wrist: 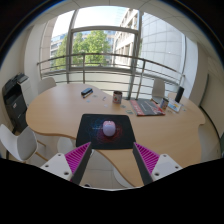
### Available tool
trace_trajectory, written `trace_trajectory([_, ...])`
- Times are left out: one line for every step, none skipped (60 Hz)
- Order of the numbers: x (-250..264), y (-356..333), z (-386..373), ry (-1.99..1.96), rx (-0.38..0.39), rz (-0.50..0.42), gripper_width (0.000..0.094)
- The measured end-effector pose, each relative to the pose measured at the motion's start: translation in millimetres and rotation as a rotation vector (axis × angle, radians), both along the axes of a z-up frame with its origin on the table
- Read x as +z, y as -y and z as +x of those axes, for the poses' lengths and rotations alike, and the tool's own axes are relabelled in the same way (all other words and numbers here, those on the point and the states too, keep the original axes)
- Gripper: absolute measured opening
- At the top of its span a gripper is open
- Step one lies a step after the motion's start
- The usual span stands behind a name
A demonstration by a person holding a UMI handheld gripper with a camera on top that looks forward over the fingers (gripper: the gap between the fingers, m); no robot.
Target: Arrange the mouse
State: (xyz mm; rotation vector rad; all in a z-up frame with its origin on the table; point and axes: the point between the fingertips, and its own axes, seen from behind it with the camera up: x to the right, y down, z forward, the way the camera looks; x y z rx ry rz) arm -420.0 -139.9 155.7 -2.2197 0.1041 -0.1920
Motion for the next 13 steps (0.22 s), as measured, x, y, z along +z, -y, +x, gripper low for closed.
trace_trajectory([-1,3,-2,-0.003,0.000,-0.001,0.0841])
trace_trajectory([0,7,-2,-0.006,0.000,-0.002,0.0843])
trace_trajectory([1,11,-3,-0.008,-0.001,-0.003,0.0842])
trace_trajectory([2,14,-5,-0.011,0.000,-0.003,0.0841])
trace_trajectory([3,16,-6,-0.012,0.001,-0.001,0.0842])
trace_trajectory([4,19,-7,-0.013,0.002,0.001,0.0842])
trace_trajectory([5,21,-8,-0.013,0.002,0.003,0.0841])
trace_trajectory([3,21,-9,-0.010,0.001,0.006,0.0841])
trace_trajectory([4,22,-9,-0.009,0.000,0.006,0.0841])
trace_trajectory([6,24,-9,-0.008,0.000,0.006,0.0843])
trace_trajectory([7,26,-9,-0.008,0.000,0.007,0.0842])
trace_trajectory([8,27,-9,-0.008,0.000,0.008,0.0841])
trace_trajectory([9,28,-10,-0.009,0.000,0.010,0.0842])
